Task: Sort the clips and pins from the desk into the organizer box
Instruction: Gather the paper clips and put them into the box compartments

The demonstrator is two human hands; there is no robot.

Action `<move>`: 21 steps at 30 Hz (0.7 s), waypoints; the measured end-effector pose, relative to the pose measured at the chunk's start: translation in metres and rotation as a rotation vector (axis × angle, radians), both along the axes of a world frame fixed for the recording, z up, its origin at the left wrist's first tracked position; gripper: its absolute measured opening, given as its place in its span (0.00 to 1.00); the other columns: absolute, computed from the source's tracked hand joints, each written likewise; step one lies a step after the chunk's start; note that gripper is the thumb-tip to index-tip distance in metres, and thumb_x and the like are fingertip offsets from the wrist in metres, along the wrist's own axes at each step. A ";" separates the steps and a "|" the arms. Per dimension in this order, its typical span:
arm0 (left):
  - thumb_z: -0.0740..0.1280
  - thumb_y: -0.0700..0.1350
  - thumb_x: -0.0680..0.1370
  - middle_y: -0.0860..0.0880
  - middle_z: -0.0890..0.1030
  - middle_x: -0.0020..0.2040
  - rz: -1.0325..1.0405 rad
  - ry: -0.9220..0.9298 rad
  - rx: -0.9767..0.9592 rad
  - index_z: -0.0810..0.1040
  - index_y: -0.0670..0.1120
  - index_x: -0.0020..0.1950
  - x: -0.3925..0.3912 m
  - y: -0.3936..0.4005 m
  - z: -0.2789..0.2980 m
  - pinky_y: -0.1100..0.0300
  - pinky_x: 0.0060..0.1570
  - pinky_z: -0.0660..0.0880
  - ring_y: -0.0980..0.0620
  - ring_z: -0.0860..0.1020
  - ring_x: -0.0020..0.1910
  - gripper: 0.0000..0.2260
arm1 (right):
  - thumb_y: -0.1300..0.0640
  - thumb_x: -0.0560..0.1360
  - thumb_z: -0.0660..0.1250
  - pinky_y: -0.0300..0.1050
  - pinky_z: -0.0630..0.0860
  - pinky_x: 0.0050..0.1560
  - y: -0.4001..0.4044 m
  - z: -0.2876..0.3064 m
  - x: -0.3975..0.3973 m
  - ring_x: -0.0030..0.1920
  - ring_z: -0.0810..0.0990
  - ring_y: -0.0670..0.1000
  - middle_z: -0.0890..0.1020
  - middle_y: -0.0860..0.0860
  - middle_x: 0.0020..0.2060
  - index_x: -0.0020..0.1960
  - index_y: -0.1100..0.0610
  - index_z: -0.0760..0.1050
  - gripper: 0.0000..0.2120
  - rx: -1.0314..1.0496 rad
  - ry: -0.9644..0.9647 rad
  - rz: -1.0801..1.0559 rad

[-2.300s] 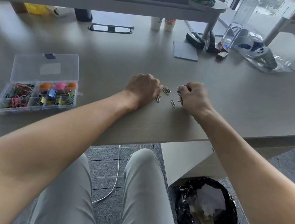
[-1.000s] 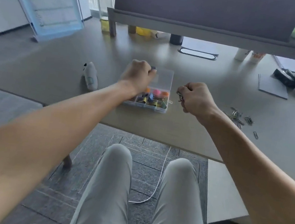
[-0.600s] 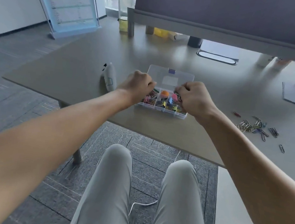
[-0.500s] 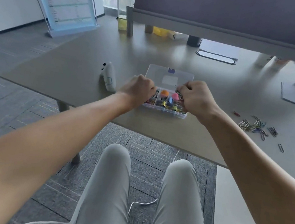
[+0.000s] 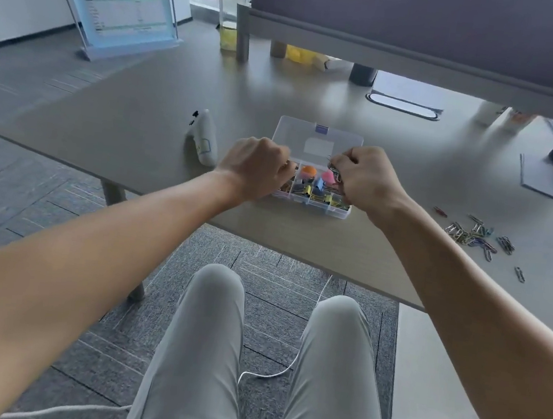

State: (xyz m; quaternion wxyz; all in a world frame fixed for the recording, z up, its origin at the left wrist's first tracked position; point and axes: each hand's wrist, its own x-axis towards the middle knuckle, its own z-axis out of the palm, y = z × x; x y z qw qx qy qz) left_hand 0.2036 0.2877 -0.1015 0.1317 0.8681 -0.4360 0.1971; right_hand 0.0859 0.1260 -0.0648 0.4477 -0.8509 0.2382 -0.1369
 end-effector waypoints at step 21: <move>0.52 0.41 0.83 0.40 0.75 0.53 0.178 0.455 -0.160 0.71 0.42 0.48 0.054 0.017 -0.034 0.50 0.51 0.68 0.41 0.73 0.52 0.10 | 0.57 0.84 0.63 0.33 0.68 0.22 0.026 0.006 0.062 0.17 0.73 0.41 0.78 0.54 0.30 0.41 0.63 0.77 0.16 -0.215 0.073 0.072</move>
